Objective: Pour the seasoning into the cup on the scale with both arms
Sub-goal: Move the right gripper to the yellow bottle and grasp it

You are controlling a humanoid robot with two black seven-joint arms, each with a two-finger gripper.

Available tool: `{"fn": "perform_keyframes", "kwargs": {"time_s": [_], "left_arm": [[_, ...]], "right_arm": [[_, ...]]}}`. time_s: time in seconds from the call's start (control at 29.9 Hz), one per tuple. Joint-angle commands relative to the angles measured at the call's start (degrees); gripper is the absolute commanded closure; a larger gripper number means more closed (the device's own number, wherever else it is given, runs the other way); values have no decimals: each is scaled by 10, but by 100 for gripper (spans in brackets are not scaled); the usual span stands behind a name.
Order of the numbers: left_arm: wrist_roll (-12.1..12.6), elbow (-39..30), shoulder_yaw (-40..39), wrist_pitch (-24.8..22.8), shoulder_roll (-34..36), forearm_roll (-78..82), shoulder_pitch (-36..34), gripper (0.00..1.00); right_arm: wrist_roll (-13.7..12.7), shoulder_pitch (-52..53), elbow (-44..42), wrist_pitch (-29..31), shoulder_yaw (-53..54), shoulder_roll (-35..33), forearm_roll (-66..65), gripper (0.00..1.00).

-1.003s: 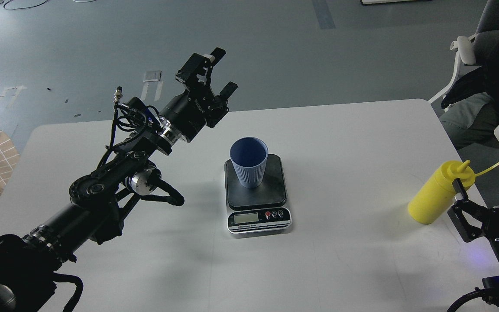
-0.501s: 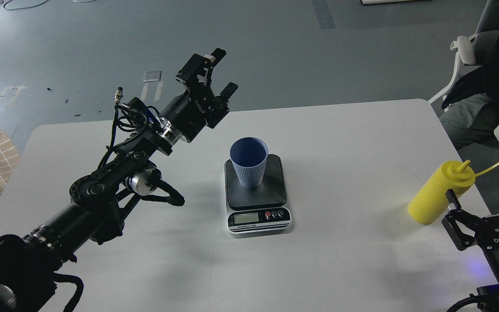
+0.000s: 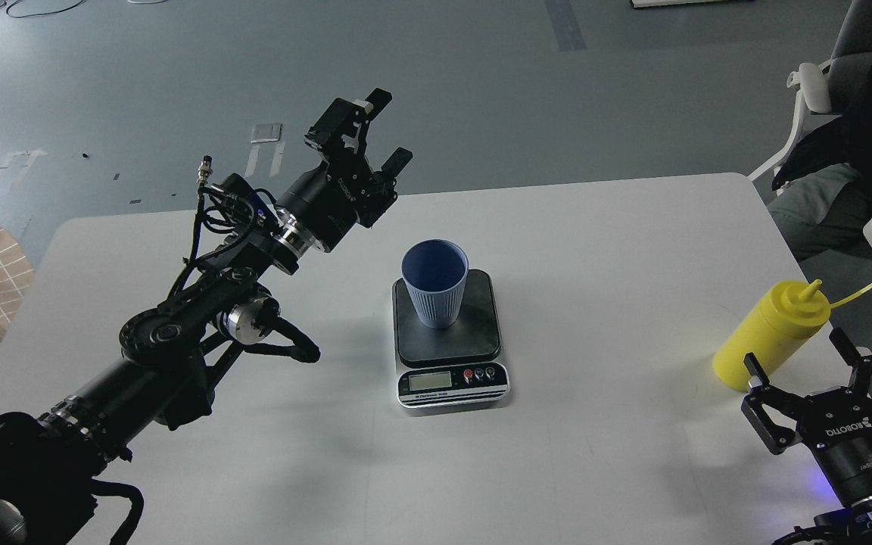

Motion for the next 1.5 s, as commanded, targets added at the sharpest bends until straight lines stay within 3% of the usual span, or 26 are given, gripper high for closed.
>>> {"fn": "perform_keyframes", "kwargs": {"time_s": [0.0, 0.4, 0.87, 1.34, 1.47], "left_arm": [[0, 0, 0, 1, -1, 0, 0, 2], [0, -5, 0, 3, 0, 0, -2, 2], [0, -13, 0, 4, 2, 0, -2, 2], [0, -15, 1, 4, 3, 0, -4, 2], [0, -16, 1, 4, 4, 1, -4, 2]], "right_arm": [[3, 0, 2, 0, 0, 0, 0, 0], [6, 8, -21, 0, 19, 0, 4, 0], [6, 113, -97, 0, 19, 0, -15, 0], [6, 151, -149, 0, 19, 0, -36, 0], [27, 158, -153, 0, 19, 0, -68, 2]]}}
